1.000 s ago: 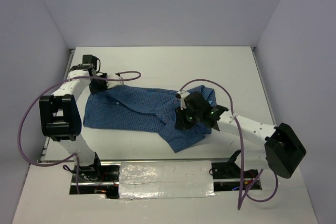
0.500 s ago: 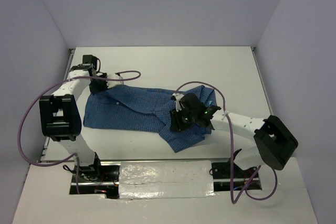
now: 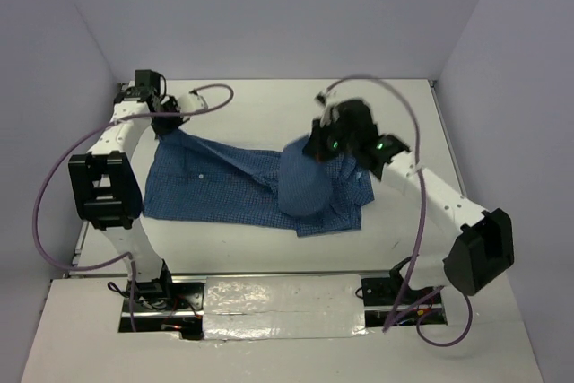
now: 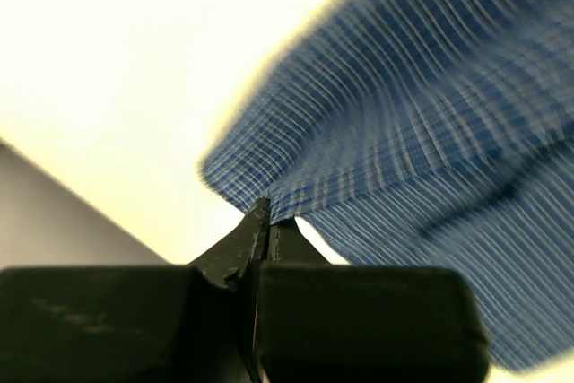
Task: Fold and stack the long sleeve shirts
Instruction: Fold the shirt
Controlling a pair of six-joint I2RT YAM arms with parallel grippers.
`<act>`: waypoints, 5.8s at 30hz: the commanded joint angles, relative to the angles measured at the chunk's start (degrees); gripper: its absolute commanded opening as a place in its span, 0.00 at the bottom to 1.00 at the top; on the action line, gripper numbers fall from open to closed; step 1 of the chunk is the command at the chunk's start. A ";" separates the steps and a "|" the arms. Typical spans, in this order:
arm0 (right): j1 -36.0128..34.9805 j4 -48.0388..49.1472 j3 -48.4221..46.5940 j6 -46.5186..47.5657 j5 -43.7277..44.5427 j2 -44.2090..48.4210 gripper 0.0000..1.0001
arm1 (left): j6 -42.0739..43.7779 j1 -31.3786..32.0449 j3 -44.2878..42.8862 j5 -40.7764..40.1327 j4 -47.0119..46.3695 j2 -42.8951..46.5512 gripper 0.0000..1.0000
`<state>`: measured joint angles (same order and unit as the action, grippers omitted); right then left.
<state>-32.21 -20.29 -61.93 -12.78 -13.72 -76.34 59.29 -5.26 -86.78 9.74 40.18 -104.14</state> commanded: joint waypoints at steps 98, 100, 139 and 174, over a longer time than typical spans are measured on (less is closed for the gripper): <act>1.27 7.53 18.77 2.94 -12.55 18.42 0.21 | 26.15 0.51 14.81 -3.42 -0.12 2.72 0.99; 1.01 8.51 19.65 1.10 -16.42 17.02 0.34 | 23.87 0.34 10.87 0.79 1.56 2.62 0.99; 28.08 6.49 -21.65 -14.91 -11.24 -39.41 0.57 | -42.15 -12.15 -12.54 12.67 -10.12 -22.87 0.96; 31.77 6.07 -28.23 -14.65 -7.30 -43.90 0.67 | -47.25 -13.90 -4.17 12.86 -20.24 -15.13 0.46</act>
<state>-0.75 -12.05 -84.77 -29.56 -23.55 -119.77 11.07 -19.14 -87.18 23.20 20.01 -120.33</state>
